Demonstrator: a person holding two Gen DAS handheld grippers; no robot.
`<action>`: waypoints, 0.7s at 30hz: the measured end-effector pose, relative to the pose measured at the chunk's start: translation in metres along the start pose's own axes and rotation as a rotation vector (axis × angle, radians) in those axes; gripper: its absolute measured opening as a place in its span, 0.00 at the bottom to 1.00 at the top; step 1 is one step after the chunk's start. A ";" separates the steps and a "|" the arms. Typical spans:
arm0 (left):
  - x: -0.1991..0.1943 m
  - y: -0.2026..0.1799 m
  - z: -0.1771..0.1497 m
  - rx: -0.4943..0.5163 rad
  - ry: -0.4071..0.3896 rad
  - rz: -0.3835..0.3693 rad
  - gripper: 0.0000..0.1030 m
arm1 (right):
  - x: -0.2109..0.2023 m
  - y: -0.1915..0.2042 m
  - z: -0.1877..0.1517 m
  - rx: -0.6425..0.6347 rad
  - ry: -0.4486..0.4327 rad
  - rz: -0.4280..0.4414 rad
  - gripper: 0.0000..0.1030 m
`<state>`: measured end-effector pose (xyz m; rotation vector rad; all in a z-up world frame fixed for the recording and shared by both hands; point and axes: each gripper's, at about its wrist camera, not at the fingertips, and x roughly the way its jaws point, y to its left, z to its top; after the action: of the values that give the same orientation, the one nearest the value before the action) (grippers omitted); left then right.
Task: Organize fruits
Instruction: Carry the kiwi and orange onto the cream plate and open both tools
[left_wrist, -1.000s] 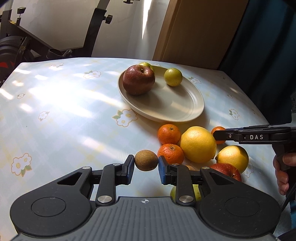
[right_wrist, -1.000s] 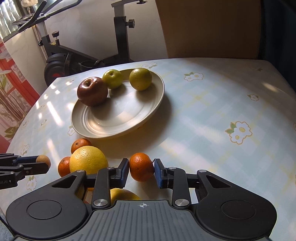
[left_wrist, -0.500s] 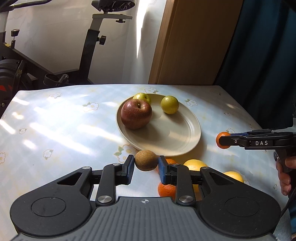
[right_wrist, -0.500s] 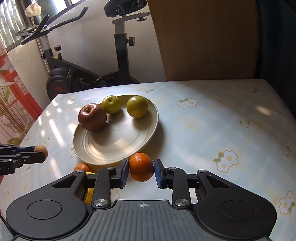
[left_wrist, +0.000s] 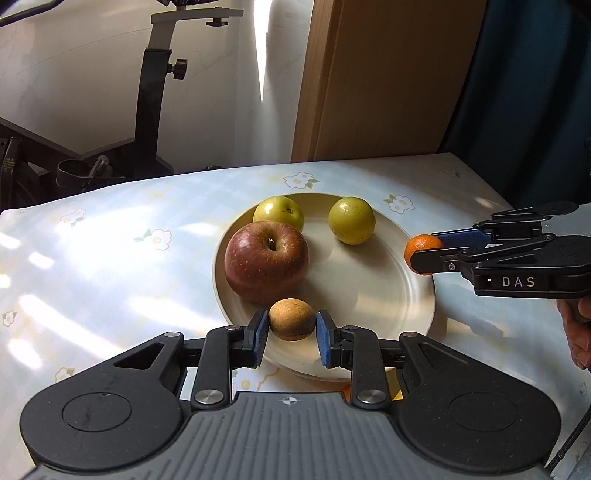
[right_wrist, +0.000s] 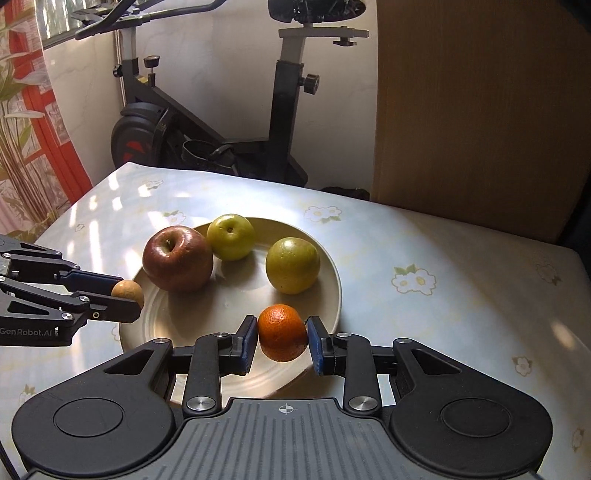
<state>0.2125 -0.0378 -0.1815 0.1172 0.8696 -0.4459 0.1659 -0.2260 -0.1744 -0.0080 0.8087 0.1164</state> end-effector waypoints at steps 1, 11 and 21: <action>0.004 0.000 0.001 0.002 0.008 0.002 0.29 | 0.007 0.000 0.002 -0.015 0.012 -0.011 0.26; 0.024 0.007 -0.002 0.023 0.039 0.020 0.29 | 0.043 0.001 0.016 -0.109 0.038 -0.050 0.26; 0.030 0.007 -0.003 0.045 0.032 0.028 0.29 | 0.056 0.010 0.026 -0.110 0.006 -0.043 0.26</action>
<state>0.2304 -0.0406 -0.2065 0.1776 0.8885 -0.4387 0.2215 -0.2093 -0.1967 -0.1299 0.8070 0.1207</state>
